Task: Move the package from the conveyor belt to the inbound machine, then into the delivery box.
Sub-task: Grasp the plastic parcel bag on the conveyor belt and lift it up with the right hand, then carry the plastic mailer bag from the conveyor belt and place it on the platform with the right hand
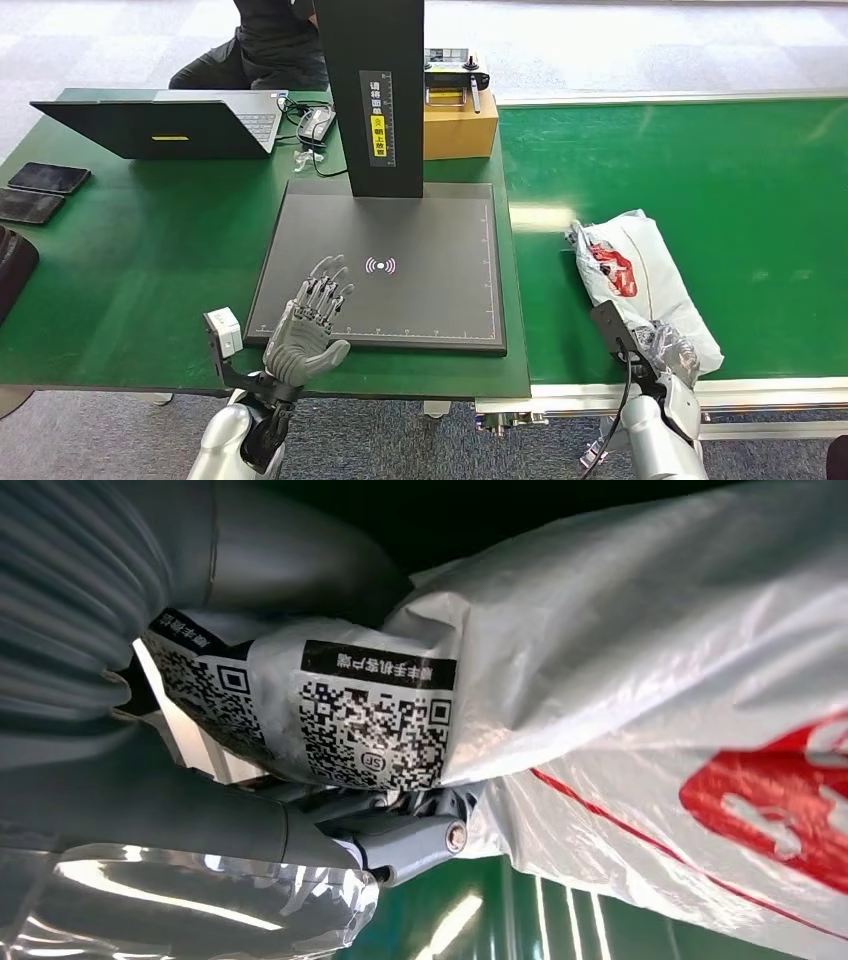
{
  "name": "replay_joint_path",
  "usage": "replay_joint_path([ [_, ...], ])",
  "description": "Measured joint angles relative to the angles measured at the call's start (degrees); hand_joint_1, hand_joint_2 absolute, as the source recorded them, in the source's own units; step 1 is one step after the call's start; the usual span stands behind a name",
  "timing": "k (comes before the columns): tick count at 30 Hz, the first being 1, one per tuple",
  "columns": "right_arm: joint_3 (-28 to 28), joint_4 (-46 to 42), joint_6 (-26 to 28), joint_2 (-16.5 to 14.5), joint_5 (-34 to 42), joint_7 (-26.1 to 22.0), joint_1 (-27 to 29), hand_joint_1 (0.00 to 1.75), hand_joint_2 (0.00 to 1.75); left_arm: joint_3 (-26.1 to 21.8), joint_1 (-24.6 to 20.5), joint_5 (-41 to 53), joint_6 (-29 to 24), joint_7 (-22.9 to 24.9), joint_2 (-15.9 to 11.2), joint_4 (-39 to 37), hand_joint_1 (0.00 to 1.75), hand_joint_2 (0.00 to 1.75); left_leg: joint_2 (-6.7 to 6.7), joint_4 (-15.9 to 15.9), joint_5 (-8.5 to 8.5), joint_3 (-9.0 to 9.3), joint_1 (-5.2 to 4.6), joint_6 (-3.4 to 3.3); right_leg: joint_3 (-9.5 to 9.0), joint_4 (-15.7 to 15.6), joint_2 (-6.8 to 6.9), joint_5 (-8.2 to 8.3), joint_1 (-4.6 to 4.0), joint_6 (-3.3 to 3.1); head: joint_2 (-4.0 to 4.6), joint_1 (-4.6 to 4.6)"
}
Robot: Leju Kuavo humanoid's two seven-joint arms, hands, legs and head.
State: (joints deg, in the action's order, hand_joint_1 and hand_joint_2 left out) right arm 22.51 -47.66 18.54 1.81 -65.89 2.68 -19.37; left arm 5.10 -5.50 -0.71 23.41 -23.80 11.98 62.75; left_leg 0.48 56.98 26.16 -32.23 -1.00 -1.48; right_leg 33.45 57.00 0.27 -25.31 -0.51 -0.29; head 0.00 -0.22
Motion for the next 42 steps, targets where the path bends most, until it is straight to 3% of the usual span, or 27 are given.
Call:
replay_joint_path([
  [19,-0.62,-1.11,-0.41,-0.38,5.47,-4.01,0.12,1.75,1.75,-0.22,0.24,-0.31,-0.01,0.17,0.00,0.06,0.00,1.75,-0.04,0.00,0.00,-0.03,0.00,0.00,0.02,0.00,0.03,-0.01,0.00,0.00,0.00,0.01],
  [27,-2.61,-7.80,8.89,-1.71,12.60,-17.67,2.65,1.75,1.75,-0.49,0.93,-0.20,-0.42,0.02,0.00,1.04,0.00,1.75,-0.04,0.00,0.00,-0.05,0.00,0.00,0.05,0.01,0.03,-0.01,0.00,-0.01,0.00,0.01],
  [33,-6.37,-18.66,19.66,-4.00,17.27,-26.55,5.81,1.75,1.75,-0.70,0.89,-0.01,-0.72,-0.20,0.00,1.07,0.00,1.75,-0.02,-0.01,0.00,-0.08,0.00,0.01,0.11,0.04,0.02,-0.02,0.00,-0.02,0.00,0.00],
  [38,-8.02,-26.87,20.98,-6.68,19.97,-33.76,7.30,1.75,1.75,-0.69,0.68,-0.33,-0.85,-0.27,0.00,1.07,0.00,1.75,-0.04,-0.01,-0.01,-0.10,0.01,0.01,0.13,0.05,0.04,-0.03,-0.01,-0.03,0.00,0.00],
  [42,-11.65,-31.16,20.97,-7.28,20.16,-34.61,7.74,1.75,1.75,-0.66,0.11,-0.96,-0.39,-0.39,0.00,1.07,0.00,1.75,-0.02,-0.01,-0.01,-0.11,0.00,0.02,0.13,0.07,0.01,-0.02,0.00,-0.03,0.00,0.01],
])
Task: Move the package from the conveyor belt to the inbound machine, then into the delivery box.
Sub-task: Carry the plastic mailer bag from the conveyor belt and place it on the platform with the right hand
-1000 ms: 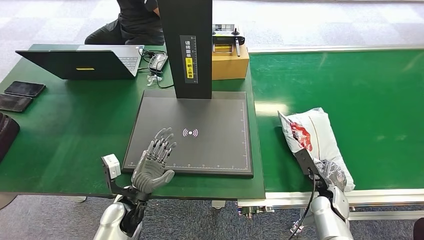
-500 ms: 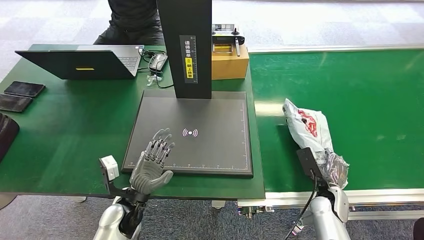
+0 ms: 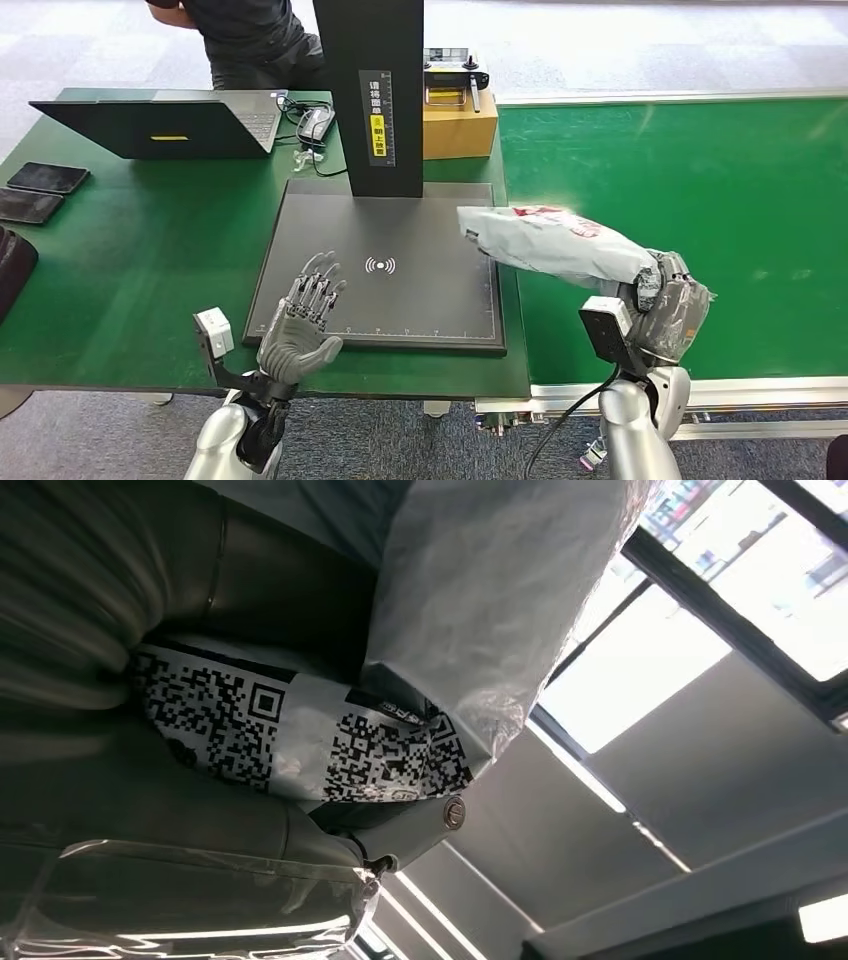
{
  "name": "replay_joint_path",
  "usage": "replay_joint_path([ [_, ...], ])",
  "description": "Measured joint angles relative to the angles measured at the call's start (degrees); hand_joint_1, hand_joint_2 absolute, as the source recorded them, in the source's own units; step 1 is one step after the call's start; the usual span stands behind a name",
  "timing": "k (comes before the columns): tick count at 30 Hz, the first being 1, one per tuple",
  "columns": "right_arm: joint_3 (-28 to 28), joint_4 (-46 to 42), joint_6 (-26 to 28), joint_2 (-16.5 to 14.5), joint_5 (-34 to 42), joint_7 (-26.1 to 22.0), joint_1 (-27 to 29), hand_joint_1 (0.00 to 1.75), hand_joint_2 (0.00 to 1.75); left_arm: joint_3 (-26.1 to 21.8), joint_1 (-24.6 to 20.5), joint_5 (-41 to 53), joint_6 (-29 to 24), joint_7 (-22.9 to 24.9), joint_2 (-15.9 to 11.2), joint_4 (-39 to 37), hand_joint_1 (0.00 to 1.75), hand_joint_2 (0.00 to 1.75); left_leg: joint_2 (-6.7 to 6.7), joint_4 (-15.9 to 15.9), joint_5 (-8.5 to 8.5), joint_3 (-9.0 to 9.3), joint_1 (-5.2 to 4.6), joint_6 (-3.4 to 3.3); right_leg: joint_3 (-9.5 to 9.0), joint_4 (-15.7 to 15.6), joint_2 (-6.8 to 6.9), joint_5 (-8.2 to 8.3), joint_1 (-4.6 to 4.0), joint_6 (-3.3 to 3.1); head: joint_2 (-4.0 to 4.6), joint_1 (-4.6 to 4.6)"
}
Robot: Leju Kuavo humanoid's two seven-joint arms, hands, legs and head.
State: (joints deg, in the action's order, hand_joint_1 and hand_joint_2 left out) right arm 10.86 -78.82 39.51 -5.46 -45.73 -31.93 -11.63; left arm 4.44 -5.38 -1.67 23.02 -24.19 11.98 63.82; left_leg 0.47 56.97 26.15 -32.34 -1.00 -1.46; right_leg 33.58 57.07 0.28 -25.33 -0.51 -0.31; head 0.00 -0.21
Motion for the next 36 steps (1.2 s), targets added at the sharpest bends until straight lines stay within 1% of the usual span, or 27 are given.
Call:
replay_joint_path([
  [6,-5.04,-2.97,0.02,0.00,-7.42,0.47,-0.24,1.75,1.75,0.02,-0.79,-0.69,0.32,-0.02,0.00,0.00,0.00,1.75,-0.02,0.01,0.00,-0.01,-0.01,0.00,0.00,0.00,0.02,0.00,0.01,0.01,0.00,0.00],
  [10,-7.93,-3.24,0.02,0.21,-12.15,1.13,-1.04,1.75,1.75,0.04,-1.16,-0.63,0.19,-0.10,-0.02,-0.02,0.00,1.75,-0.01,0.00,0.00,-0.02,0.00,0.00,0.01,0.00,0.01,0.00,0.00,0.00,0.00,0.01],
  [13,-11.29,-1.50,-2.07,1.00,-17.38,4.54,-2.71,1.75,1.75,0.14,-1.55,-0.50,0.08,-0.63,-0.10,-0.13,0.00,1.75,0.01,0.00,0.00,-0.01,0.00,0.00,0.00,0.00,-0.01,0.01,0.00,0.00,0.00,-0.01],
  [15,-14.24,1.02,-6.50,2.14,-21.43,8.06,-4.61,1.75,1.75,0.29,-1.85,-0.35,0.09,-1.17,-0.21,-0.28,0.00,1.75,0.02,0.00,-0.02,0.01,0.00,0.02,-0.03,0.00,-0.01,0.01,0.00,-0.01,0.00,0.01],
  [18,-19.78,6.90,-18.05,4.14,-26.50,12.75,-7.87,1.75,1.75,0.65,-2.12,-0.04,0.31,-2.09,-0.54,-0.64,0.00,1.75,0.02,0.00,-0.04,0.04,0.01,0.05,-0.05,0.00,-0.01,0.05,-0.01,-0.05,0.00,0.01],
  [20,-24.20,12.86,-25.64,5.31,-28.62,14.69,-10.93,1.75,1.75,0.85,-2.33,0.09,0.48,-2.60,-0.81,-0.96,0.00,1.75,0.02,0.00,-0.07,0.05,0.01,0.08,-0.05,0.01,-0.01,0.09,-0.01,-0.08,0.00,0.01],
  [23,-30.34,22.73,-33.69,6.39,-28.43,15.45,-16.17,1.75,1.75,1.00,-2.76,0.34,0.54,-2.91,-1.11,-1.57,0.00,1.75,0.05,0.00,-0.10,0.14,0.02,0.10,-0.10,0.01,-0.03,0.10,-0.02,-0.10,0.00,0.01],
  [27,-35.33,32.69,-38.87,6.60,-24.78,13.86,-22.47,1.75,1.75,1.10,-3.40,0.59,0.48,-2.93,-1.34,-2.57,0.00,1.75,0.44,-0.01,0.01,0.58,0.05,0.20,-0.41,-0.01,-0.43,0.12,-0.05,-0.17,0.00,0.00],
  [29,-37.17,36.43,-40.11,6.61,-23.44,13.11,-24.87,1.75,1.75,1.13,-3.80,0.62,0.33,-2.93,-1.39,-3.05,0.00,1.75,0.58,-0.02,0.11,0.87,0.07,0.27,-0.65,-0.05,-0.56,0.08,-0.08,-0.23,0.00,0.01],
  [32,-39.42,40.36,-40.19,6.67,-22.18,11.89,-27.41,1.75,1.75,1.14,-4.15,0.55,0.04,-2.93,-1.44,-3.54,0.00,1.75,0.62,-0.05,0.19,1.17,0.10,0.38,-0.93,-0.07,-0.59,0.04,-0.12,-0.33,0.00,-0.01],
  [34,-40.76,41.91,-38.66,6.83,-21.52,10.98,-28.38,1.75,1.75,1.16,-4.19,0.42,-0.05,-2.92,-1.46,-3.68,0.00,1.75,0.62,-0.05,0.16,1.26,0.13,0.39,-1.02,-0.08,-0.59,0.09,-0.15,-0.37,0.00,0.00],
  [36,-41.84,42.60,-35.44,7.04,-21.23,10.43,-28.63,1.75,1.75,1.16,-4.18,0.19,-0.11,-2.90,-1.50,-3.72,0.00,1.75,0.62,-0.05,0.11,1.26,0.14,0.39,-1.04,-0.07,-0.58,0.15,-0.17,-0.41,0.00,0.01],
])
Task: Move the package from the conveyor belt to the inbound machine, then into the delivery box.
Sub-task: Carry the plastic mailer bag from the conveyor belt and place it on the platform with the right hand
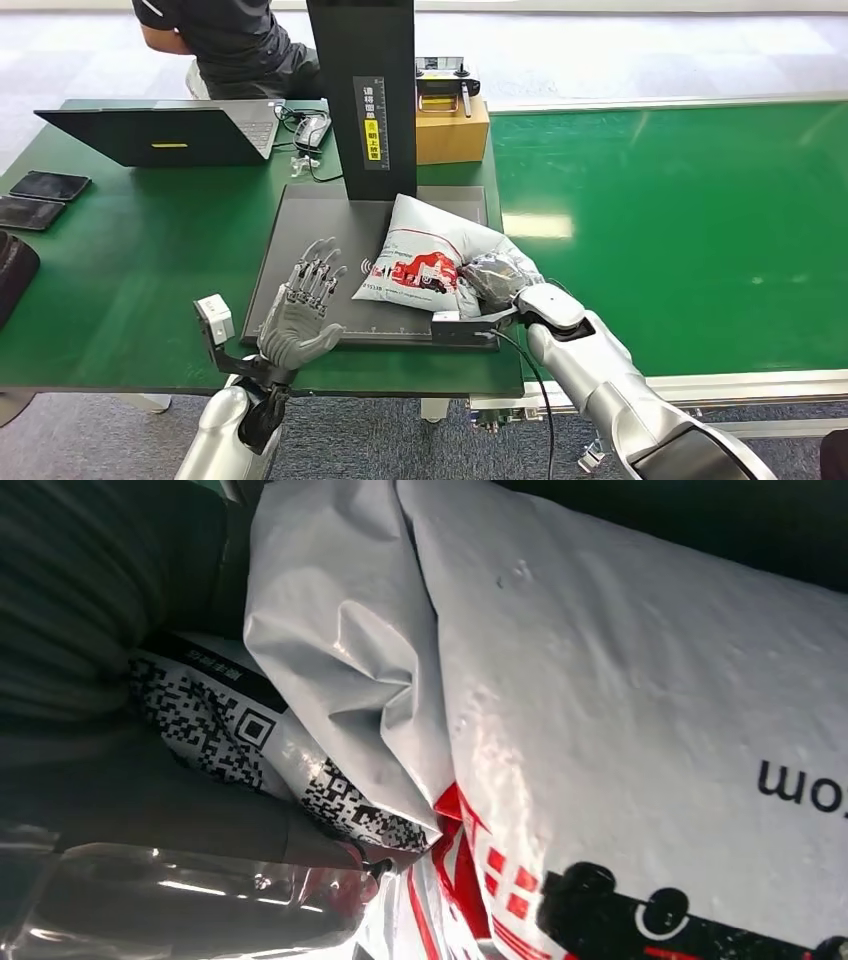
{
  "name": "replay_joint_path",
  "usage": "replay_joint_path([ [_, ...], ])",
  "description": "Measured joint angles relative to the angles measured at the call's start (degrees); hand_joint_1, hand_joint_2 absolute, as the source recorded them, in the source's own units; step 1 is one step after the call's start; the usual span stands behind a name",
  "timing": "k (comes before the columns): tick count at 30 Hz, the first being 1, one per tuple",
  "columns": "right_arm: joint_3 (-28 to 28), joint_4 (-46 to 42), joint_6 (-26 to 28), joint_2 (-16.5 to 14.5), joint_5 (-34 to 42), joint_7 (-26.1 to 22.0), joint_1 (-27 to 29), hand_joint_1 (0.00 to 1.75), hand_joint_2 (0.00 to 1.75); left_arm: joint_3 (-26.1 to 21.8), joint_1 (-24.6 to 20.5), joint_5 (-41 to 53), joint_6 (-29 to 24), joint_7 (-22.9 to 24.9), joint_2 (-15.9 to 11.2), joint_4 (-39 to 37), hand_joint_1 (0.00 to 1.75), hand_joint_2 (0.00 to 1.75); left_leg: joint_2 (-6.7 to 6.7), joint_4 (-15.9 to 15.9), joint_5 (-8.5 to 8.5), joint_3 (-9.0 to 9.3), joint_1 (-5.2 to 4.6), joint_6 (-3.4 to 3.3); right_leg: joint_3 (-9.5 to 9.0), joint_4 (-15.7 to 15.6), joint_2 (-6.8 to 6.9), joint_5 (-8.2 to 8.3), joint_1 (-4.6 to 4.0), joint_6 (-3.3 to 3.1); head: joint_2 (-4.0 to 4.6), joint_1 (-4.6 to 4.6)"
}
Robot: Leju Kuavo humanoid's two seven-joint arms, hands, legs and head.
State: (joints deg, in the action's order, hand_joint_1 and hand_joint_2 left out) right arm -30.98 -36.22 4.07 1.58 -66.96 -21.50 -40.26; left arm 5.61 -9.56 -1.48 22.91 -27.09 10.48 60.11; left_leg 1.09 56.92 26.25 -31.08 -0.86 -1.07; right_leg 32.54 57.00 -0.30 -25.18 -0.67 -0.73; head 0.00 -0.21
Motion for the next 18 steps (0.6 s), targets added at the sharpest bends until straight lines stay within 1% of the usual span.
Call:
replay_joint_path([
  [2,-1.10,0.12,4.51,0.22,-0.53,0.60,0.09,1.75,1.75,0.00,0.07,-0.23,-0.04,0.10,-0.03,0.00,0.00,1.75,0.00,0.00,-0.07,-0.02,0.00,0.02,0.02,0.01,0.00,0.06,0.00,-0.02,0.00,-0.01],
  [5,-2.94,-0.45,13.11,0.82,-1.90,3.22,0.80,1.75,1.75,0.02,0.44,-0.57,-0.04,0.44,-0.03,0.01,0.00,1.75,-0.05,0.00,-0.20,-0.18,0.01,0.03,0.18,0.03,0.03,0.11,-0.01,-0.01,0.00,-0.01],
  [9,-3.89,-1.39,19.66,1.63,-1.91,3.94,1.81,1.75,1.75,0.21,0.72,-0.86,0.09,0.67,-0.03,0.02,0.00,1.75,-0.16,0.01,-0.29,-0.58,0.01,0.02,0.53,0.05,0.12,0.19,0.00,0.00,0.00,-0.01],
  [11,-4.05,-1.56,24.11,1.94,-1.09,2.53,2.25,1.75,1.75,0.51,0.61,-0.93,0.38,0.68,-0.03,0.02,0.00,1.75,-0.17,0.02,-0.29,-0.73,0.01,0.02,0.68,0.06,0.14,0.19,0.00,0.00,0.00,0.00],
  [14,-4.07,-1.28,30.09,2.12,1.40,-2.37,2.54,1.75,1.75,1.31,-0.08,-0.99,0.79,0.63,-0.03,-0.06,0.00,1.75,-0.18,0.02,-0.29,-0.97,0.00,0.01,0.91,0.06,0.15,0.18,0.00,0.00,0.00,-0.01],
  [16,-4.07,-0.56,32.37,2.02,2.76,-5.51,2.45,1.75,1.75,1.86,-0.83,-1.10,0.93,0.54,-0.03,-0.18,0.00,1.75,-0.21,0.02,-0.29,-1.07,0.00,0.01,0.99,0.06,0.17,0.18,0.00,0.00,0.00,0.00],
  [18,-4.09,0.61,33.92,1.54,3.24,-6.99,2.09,1.75,1.75,2.36,-1.54,-1.27,0.96,0.51,-0.04,-0.30,0.00,1.75,-0.25,0.02,-0.29,-1.14,0.00,0.01,1.05,0.07,0.20,0.18,0.00,0.00,0.00,-0.01],
])
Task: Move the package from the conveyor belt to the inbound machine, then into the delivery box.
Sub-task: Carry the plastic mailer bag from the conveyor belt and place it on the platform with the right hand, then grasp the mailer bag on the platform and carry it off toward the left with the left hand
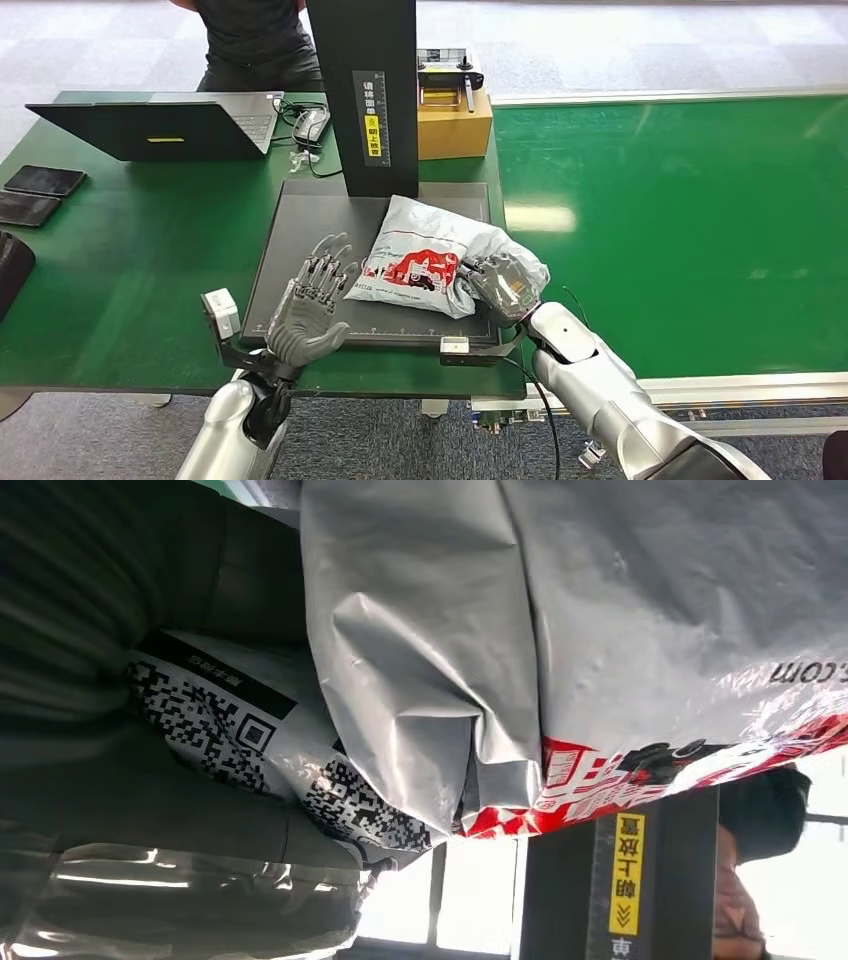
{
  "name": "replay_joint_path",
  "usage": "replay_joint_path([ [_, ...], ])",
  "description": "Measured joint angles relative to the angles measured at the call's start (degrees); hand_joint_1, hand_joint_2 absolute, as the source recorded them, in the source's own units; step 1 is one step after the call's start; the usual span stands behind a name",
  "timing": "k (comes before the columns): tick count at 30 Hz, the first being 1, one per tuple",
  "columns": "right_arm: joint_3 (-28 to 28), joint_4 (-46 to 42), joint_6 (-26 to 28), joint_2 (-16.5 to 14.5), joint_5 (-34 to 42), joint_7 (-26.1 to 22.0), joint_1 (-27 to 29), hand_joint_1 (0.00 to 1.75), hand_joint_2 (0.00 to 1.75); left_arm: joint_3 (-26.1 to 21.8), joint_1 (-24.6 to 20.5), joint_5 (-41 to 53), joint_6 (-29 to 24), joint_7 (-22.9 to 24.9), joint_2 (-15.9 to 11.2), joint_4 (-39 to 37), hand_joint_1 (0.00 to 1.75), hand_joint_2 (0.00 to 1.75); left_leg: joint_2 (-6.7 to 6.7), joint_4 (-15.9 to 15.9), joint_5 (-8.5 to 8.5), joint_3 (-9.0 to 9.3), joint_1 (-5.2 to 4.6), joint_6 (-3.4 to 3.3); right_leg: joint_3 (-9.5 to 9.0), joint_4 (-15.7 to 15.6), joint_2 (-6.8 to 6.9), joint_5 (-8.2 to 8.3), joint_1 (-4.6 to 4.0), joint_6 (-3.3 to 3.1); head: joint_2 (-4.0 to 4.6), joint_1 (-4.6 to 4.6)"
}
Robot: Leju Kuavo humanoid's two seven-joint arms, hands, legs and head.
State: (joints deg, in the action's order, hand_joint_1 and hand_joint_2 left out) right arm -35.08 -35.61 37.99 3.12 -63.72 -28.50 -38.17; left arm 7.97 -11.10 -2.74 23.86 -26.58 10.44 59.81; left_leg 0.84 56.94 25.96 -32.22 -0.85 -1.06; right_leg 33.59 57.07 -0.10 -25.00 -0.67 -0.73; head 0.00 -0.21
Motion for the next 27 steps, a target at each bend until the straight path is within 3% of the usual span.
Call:
replay_joint_path([
  [15,-0.09,6.01,1.76,-4.85,-4.06,-1.94,-1.90,1.75,1.75,1.48,-1.21,-0.55,-0.42,-0.09,-0.16,-0.84,0.00,1.75,-0.03,0.00,-0.01,-0.10,0.00,0.01,0.13,0.03,0.03,-0.01,-0.01,-0.01,0.00,-0.01],
  [27,-0.07,7.18,1.97,-6.05,-5.50,-1.67,-1.88,1.75,1.75,1.82,-1.22,-0.56,-0.37,-0.09,-0.50,-0.85,0.00,1.75,-0.03,0.00,-0.01,-0.11,0.00,0.01,0.14,0.03,0.03,-0.01,-0.01,-0.01,0.00,-0.01],
])
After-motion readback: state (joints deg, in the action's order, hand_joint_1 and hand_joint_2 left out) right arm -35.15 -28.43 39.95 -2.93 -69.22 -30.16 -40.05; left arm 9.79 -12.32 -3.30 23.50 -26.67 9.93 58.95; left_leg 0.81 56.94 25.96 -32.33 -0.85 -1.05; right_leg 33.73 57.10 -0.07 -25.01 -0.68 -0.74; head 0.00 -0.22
